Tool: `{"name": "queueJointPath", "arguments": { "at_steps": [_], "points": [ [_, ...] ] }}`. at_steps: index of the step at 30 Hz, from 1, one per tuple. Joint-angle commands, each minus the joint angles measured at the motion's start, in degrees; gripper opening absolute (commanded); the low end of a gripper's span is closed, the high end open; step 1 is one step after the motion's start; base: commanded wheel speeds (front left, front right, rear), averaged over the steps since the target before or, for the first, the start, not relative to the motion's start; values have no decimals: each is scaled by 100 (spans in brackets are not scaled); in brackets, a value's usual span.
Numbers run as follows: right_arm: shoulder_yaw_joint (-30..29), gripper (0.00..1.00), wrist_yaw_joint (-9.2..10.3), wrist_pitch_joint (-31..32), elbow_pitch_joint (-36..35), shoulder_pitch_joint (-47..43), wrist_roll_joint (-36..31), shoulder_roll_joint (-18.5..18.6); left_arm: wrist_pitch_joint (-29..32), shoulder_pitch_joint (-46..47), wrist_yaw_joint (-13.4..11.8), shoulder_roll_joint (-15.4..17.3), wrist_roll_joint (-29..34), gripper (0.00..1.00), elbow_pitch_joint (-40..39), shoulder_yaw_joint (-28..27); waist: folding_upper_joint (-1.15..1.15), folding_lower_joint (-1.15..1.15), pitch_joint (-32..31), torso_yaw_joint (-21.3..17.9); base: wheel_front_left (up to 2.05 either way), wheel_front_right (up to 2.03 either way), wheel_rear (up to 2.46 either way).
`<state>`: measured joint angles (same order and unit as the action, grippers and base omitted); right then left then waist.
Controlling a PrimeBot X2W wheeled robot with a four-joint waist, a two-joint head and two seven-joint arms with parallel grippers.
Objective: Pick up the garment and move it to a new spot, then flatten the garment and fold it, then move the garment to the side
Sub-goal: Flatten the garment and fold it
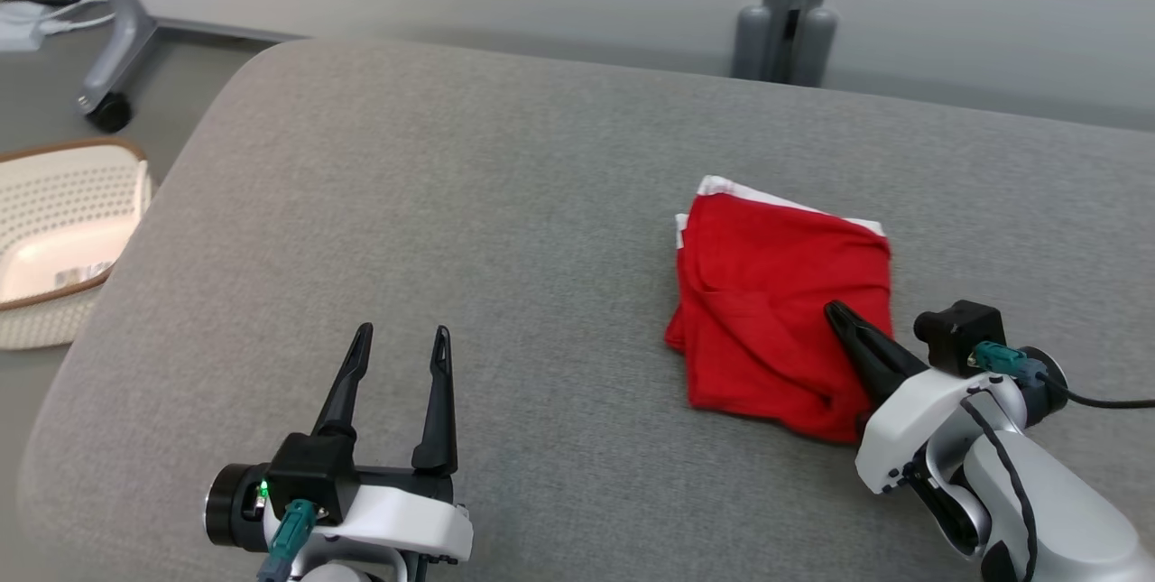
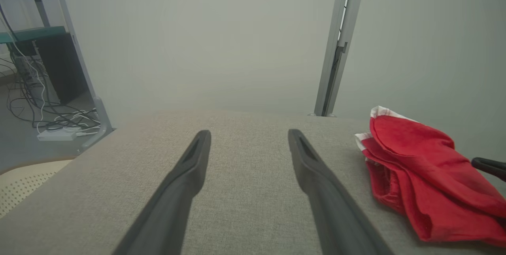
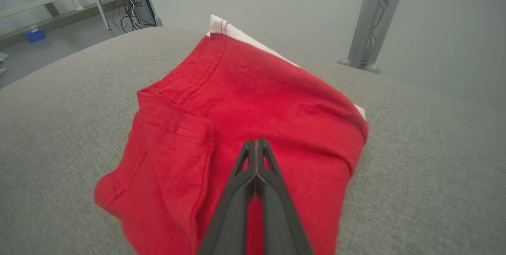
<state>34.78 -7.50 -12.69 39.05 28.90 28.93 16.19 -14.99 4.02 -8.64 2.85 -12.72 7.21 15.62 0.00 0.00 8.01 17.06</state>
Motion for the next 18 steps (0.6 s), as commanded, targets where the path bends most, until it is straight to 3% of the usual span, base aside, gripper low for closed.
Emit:
{"name": "queueJointPath", "arguments": {
  "at_steps": [1,8,18],
  "points": [
    [26,0,0,-57,33,50,62,24,-20,103,-6,15,-22,100,-9,-7,0,0,128,178,0,0,0],
    [659,0,-1,-182,551,311,540,108,-20,81,-48,17,-43,100,50,23,0,0,215,433,0,0,0],
    [1775,0,-1,-252,201,465,1190,118,-20,127,-77,16,-26,100,90,48,0,0,189,397,0,0,0]
  ]
}}
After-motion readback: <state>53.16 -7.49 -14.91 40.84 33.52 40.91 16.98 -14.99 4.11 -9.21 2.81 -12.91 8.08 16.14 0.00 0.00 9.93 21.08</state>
